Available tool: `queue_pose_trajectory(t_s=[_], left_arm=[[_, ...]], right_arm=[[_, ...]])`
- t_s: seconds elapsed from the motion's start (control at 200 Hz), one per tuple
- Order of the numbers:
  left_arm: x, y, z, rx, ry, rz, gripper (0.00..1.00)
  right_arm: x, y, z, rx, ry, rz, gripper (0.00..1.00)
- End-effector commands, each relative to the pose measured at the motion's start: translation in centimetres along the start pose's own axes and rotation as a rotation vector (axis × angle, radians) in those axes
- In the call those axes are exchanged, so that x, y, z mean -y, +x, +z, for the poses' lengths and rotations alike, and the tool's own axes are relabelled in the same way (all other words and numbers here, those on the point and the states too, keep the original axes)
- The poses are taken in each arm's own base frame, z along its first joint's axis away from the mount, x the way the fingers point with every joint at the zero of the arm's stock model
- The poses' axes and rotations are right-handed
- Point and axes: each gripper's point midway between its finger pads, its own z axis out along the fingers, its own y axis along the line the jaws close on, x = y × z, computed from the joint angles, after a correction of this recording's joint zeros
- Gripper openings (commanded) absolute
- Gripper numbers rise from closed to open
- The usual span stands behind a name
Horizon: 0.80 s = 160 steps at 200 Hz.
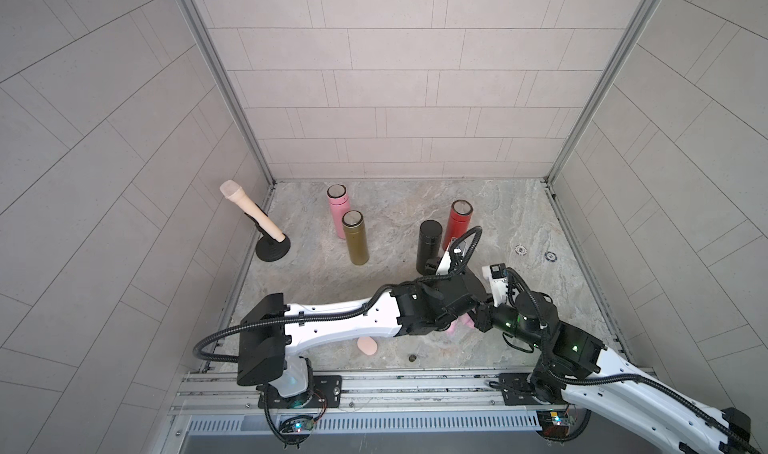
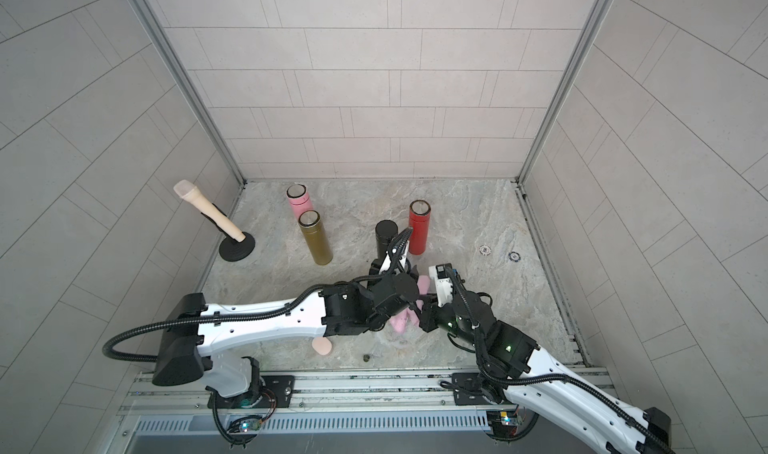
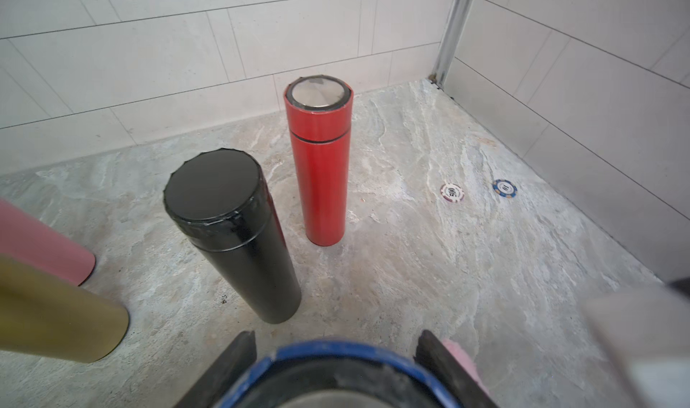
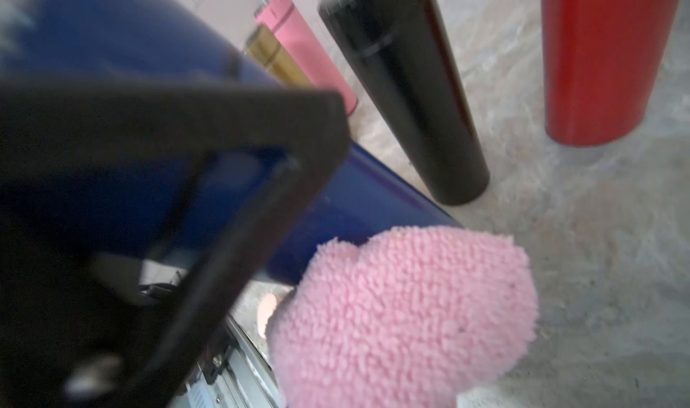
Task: Wipe the surface of the thermos
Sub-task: Wipe the dirt from the surface of the thermos.
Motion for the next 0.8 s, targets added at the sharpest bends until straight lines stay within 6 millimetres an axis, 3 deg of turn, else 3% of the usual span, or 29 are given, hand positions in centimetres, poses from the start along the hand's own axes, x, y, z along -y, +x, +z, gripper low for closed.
queue_pose_trajectory(t_s=[0.0,0.115,0.195,0.425,0.53,0.585,0.671,0.756,0.796], left_arm=[[0.1,-1.7,-0.7,0.033,-0.015,-0.139,0.00],[1.2,-1.3,-0.4,0.007,0.025,-0.176,0.00],[1.4,-1.0,-0.2,-0.007,0.036,-0.201,0.00],[2.3,0.0,0.2,-0.046,0.065,-0.214,0.00],[2.5,0.2,0.5,-0.062,0.072,-0.228,0.00],[2.6,0.3,0.7,-0.071,0.077,-0.230,0.00],[1.9,0.0,0.5,-0.071,0.050,-0.226,0.00],[-0.2,-0.4,0.2,-0.064,-0.020,-0.268,0.00],[-0.9,-0.6,0.1,-0.063,-0.031,-0.299,0.00]], right_arm=[[2.3,0.1,0.8,0.036,0.106,0.027,0.00],[5.5,2.8,1.6,0.022,0.176,0.092,0.00],[6.7,3.4,1.5,0.038,0.208,0.115,0.00],[2.5,-1.8,-1.0,0.122,0.135,0.041,0.00],[1.5,-2.6,-1.0,0.112,0.123,0.037,0.00],[1.7,-2.0,-0.4,0.094,0.120,0.047,0.00],[3.7,0.2,0.6,0.054,0.174,0.086,0.00],[6.8,3.0,1.1,0.001,0.271,0.136,0.00],[7.3,3.8,1.3,-0.014,0.281,0.144,0.00]])
